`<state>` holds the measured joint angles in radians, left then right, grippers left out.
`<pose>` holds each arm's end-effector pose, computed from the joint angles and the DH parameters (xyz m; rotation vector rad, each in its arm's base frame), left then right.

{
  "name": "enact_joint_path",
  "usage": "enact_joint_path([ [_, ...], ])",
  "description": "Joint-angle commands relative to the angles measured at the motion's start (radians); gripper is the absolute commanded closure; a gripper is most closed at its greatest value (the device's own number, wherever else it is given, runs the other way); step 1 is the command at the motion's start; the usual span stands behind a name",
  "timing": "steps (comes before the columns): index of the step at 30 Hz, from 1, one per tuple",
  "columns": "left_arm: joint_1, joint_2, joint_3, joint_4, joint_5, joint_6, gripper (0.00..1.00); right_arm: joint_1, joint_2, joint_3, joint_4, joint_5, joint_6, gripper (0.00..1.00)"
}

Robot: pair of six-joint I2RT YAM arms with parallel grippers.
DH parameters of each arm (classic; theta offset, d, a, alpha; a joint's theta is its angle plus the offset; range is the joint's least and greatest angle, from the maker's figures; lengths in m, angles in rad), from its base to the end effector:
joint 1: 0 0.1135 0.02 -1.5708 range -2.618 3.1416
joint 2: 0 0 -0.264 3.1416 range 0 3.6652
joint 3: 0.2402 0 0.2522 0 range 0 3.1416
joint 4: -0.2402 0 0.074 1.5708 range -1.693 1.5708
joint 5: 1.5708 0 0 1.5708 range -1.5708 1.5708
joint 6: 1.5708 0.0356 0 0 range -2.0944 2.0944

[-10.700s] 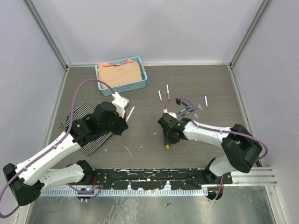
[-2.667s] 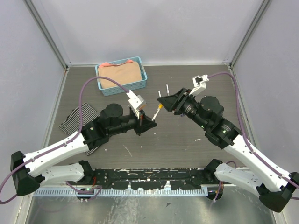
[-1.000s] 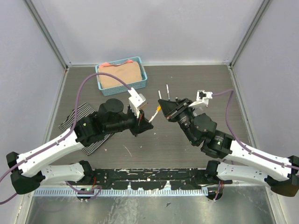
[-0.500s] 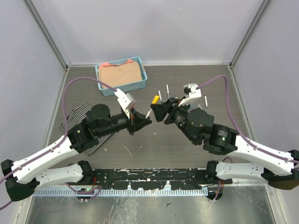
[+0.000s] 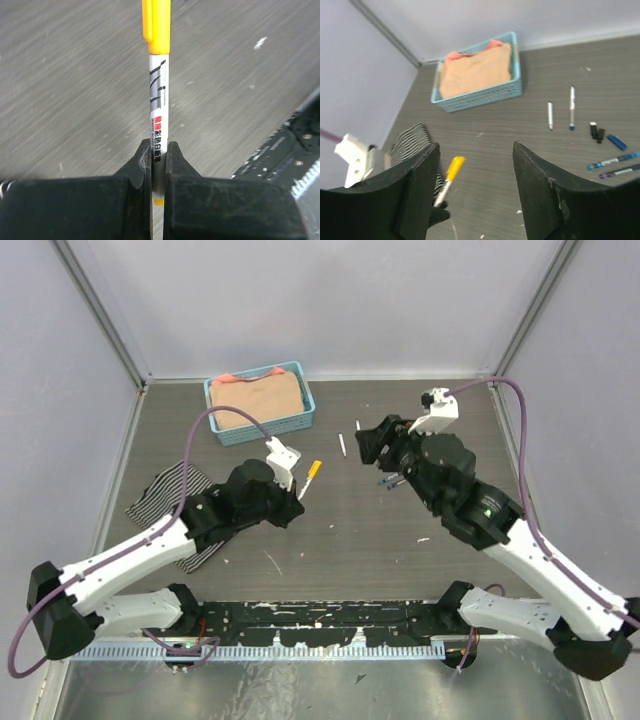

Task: Insert the pens into the pen caps
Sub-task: Place the pen at the center of the board.

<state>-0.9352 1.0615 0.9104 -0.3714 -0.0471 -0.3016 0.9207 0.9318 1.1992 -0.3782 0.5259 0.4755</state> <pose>0.1423 -0.1901 0.3118 0.6479 2.0711 -0.6856 0.1275 0.1381 0.4364 0.0235 1.7032 0.6111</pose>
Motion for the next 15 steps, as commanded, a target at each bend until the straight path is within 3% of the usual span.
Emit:
enact_joint_path([
  [1, 0.079, 0.077, 0.049, -0.127, -0.03, -0.05, 1.0, -0.282, 0.033, -0.092, 0.017, -0.435, 0.077, 0.35],
  [5, 0.162, 0.166, 0.078, -0.172, -0.049, -0.076, 1.0, -0.498, 0.058, -0.205, 0.082, -0.679, 0.123, 0.35],
  [7, 0.198, 0.218, 0.092, -0.182, -0.055, -0.078, 1.0, -0.541, 0.051, -0.266, 0.119, -0.747, 0.141, 0.34],
  [15, 0.336, 0.469, 0.137, -0.165, -0.077, -0.109, 1.0, -0.544, -0.063, -0.381, 0.04, -0.72, 0.123, 0.34],
])
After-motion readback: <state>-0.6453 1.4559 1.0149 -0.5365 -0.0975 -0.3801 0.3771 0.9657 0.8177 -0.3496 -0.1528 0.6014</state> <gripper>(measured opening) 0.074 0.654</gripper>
